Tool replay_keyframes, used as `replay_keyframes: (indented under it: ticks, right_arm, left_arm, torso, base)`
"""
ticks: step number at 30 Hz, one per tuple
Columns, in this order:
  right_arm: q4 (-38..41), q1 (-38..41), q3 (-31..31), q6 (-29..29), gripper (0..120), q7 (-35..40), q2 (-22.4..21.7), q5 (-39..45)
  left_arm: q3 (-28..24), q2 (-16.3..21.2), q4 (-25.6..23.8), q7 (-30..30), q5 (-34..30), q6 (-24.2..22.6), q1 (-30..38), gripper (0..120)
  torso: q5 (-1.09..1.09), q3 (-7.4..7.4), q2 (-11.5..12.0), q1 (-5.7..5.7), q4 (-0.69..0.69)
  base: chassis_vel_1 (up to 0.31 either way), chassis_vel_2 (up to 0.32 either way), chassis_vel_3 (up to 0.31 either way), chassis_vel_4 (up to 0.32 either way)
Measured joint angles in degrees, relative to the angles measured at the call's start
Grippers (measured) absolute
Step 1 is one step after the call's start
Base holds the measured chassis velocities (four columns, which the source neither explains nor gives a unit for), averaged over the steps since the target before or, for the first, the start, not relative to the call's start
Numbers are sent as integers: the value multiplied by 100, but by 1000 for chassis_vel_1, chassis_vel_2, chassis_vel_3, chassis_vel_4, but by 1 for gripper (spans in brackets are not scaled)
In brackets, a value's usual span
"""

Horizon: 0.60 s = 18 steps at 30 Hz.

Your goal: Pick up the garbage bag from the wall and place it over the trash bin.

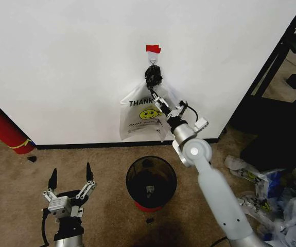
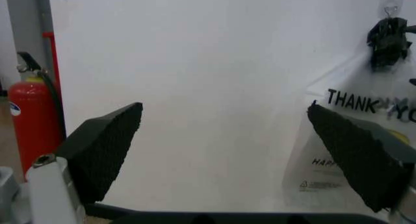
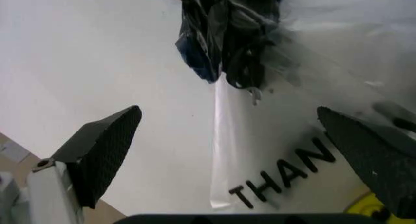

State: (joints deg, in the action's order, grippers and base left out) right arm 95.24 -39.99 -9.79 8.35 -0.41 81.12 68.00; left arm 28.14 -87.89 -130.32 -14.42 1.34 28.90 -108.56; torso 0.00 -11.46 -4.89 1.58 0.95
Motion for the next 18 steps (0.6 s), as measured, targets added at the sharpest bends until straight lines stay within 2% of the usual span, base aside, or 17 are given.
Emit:
replay_keyframes:
  ticks: [12, 18]
  right_arm:
    - [-533, 443, -81, -91, 97, -5, 301, -101]
    - [-665, 511, -106, -98, 71, -13, 352, -85]
  left_arm:
    - [37, 42, 38, -30, -96, 12, 62, 100]
    - [22, 59, 85, -32, -126, -13, 122, 100]
  torso:
    - [0, 0, 0, -1, -1]
    - [0, 0, 0, 0, 0]
  base:
    - [0, 0, 0, 0]
    - [0, 0, 0, 0]
